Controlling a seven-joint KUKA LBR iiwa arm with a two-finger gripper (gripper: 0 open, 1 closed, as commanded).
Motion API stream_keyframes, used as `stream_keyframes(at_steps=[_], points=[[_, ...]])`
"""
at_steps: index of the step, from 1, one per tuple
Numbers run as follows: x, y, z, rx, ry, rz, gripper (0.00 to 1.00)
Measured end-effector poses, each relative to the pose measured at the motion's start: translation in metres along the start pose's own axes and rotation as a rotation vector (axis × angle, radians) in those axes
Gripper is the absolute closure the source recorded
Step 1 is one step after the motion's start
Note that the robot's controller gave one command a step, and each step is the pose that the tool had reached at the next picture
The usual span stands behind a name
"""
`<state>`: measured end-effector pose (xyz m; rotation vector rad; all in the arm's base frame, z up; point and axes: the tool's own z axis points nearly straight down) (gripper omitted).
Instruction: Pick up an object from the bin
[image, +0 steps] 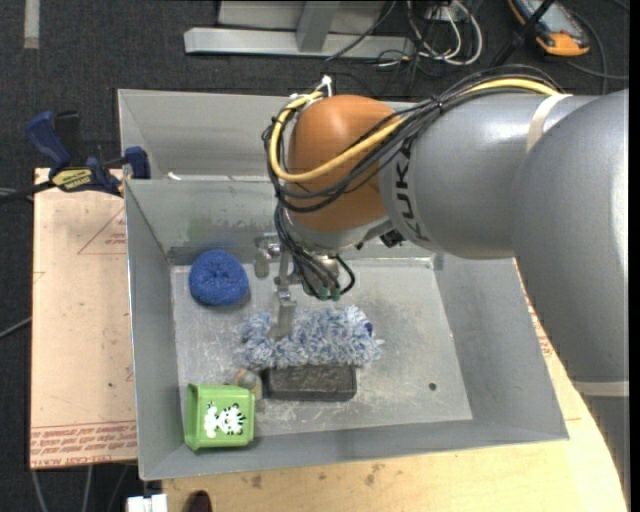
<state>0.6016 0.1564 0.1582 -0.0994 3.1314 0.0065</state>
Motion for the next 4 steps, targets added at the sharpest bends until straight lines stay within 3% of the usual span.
stream_keyframes(at_steps=[1,2,3,4], points=[[0.027,-0.028,0.033,0.003,0.007,-0.109,0.0],[0.032,-0.058,0.067,0.001,0.005,-0.13,1.0],[0.032,-0.058,0.067,0.001,0.005,-0.13,1.0],[0.012,-0.065,-0.089,0.002,0.002,-0.147,1.0]])
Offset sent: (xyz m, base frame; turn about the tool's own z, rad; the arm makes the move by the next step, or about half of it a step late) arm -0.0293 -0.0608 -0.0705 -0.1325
